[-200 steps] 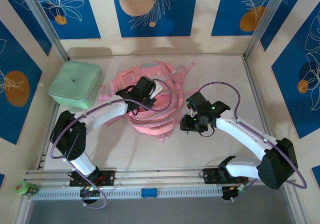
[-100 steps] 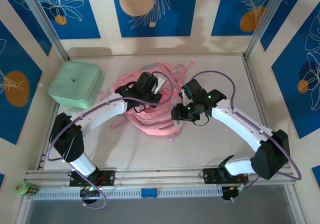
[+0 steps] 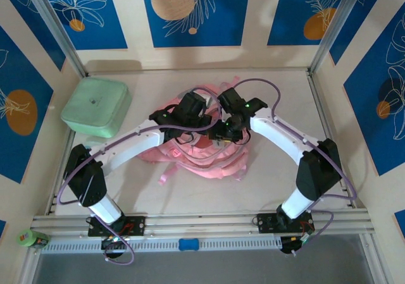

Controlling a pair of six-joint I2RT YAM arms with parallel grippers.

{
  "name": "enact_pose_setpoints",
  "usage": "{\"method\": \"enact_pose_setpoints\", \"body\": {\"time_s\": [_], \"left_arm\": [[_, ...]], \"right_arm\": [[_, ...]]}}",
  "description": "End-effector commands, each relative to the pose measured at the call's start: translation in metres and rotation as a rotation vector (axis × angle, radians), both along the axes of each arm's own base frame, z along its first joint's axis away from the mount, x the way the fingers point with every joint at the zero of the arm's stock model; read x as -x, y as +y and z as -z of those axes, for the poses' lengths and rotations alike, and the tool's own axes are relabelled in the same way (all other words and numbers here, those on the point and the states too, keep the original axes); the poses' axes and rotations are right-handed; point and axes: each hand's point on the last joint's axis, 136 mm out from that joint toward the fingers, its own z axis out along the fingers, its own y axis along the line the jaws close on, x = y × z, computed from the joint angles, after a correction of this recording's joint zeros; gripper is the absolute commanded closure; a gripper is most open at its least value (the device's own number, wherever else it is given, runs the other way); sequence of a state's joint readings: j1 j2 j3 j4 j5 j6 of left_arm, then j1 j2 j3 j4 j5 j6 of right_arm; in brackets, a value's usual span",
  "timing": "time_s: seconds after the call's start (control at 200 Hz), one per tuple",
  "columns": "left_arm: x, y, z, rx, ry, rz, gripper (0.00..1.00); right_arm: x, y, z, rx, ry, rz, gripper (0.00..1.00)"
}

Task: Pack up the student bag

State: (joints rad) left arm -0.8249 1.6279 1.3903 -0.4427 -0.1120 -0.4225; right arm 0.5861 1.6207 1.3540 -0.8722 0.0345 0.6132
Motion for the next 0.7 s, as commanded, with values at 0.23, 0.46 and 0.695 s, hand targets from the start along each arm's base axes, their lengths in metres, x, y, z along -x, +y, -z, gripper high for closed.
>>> {"method": "enact_pose_setpoints", "body": {"time_s": [0.23, 0.46, 0.695], "left_arm": [[-0.014, -0.011, -0.045, 0.137, -0.089, -0.039, 1.0], [-0.011, -0.013, -0.042, 0.144, -0.075, -0.022, 1.0], [-0.012, -0.019, -0.043, 0.152, -0.068, -0.007, 1.0]], "right_arm": [[-0.006, 0.009, -0.022, -0.148, -0.052, 0.056, 0.36], [0.033, -0.006, -0.005, -0.179, 0.028, 0.054, 0.43], [0.034, 0.007, -0.001, -0.263, 0.042, 0.046, 0.59]]}}
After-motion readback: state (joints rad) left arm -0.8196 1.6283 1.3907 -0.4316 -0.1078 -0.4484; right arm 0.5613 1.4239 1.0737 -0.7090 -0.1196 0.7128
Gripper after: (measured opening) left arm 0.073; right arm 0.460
